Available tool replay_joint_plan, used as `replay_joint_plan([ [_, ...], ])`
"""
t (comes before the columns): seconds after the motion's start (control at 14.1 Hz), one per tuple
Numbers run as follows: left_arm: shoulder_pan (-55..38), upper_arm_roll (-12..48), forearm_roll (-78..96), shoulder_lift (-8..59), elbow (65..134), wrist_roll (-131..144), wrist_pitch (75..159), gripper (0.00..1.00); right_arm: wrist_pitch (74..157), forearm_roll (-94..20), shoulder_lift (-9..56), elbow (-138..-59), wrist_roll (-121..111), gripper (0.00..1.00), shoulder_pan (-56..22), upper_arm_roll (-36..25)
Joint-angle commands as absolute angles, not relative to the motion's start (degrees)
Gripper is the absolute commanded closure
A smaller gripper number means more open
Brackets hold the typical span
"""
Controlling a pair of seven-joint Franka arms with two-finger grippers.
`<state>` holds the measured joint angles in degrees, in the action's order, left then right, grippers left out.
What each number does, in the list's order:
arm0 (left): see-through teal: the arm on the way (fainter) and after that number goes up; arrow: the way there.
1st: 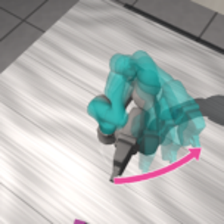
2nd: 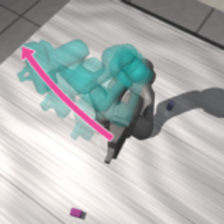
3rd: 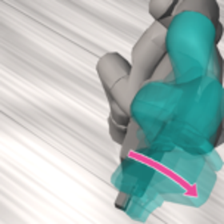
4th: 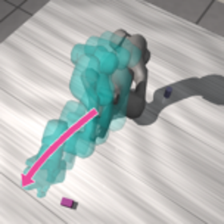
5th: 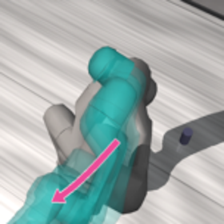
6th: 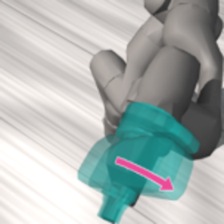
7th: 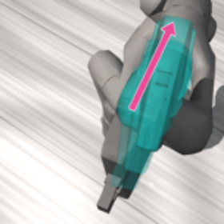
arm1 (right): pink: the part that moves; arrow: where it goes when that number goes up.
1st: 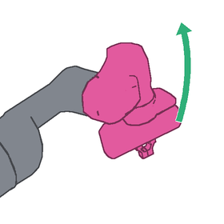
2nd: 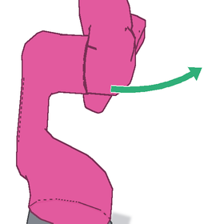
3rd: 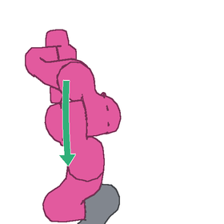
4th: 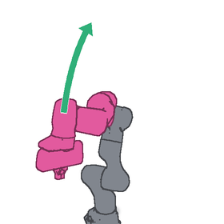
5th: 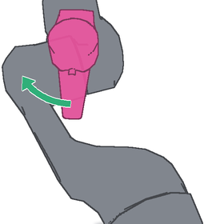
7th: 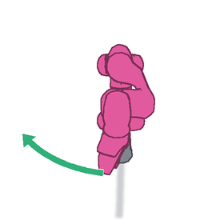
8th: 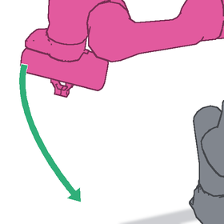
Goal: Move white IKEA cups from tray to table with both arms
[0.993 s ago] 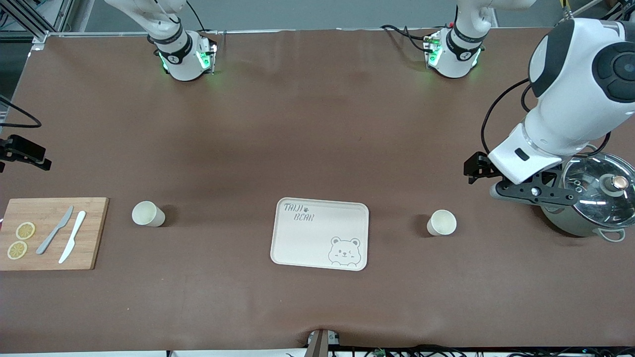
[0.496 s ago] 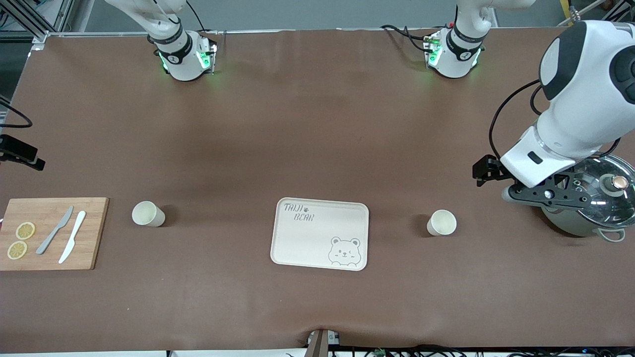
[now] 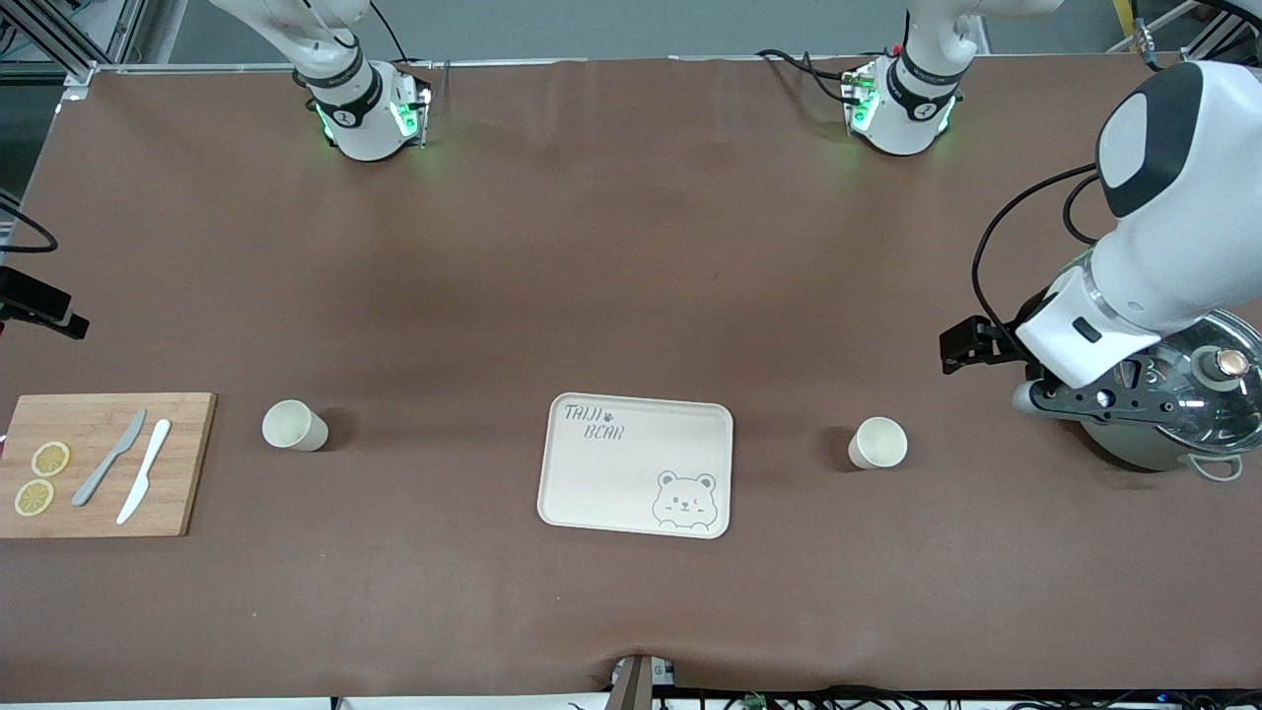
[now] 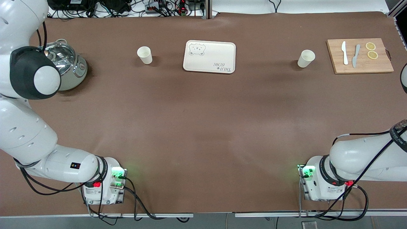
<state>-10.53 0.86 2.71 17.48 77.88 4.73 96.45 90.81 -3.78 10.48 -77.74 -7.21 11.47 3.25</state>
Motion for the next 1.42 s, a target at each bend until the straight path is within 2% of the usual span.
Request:
replay_joint_plan([
  [0.0, -10.1, 0.8, 3.3, 17.3, 77.9, 5.5, 96.8, 0.00, 90.4, -3.7, 10.3, -77.8, -7.0, 0.00, 12.0, 3.7],
  [1.35, -8.7, 1.1, -1.8, 16.9, 77.6, 5.7, 96.9, 0.00, 90.4, -1.4, 10.6, -78.1, -7.0, 0.00, 12.0, 3.8],
])
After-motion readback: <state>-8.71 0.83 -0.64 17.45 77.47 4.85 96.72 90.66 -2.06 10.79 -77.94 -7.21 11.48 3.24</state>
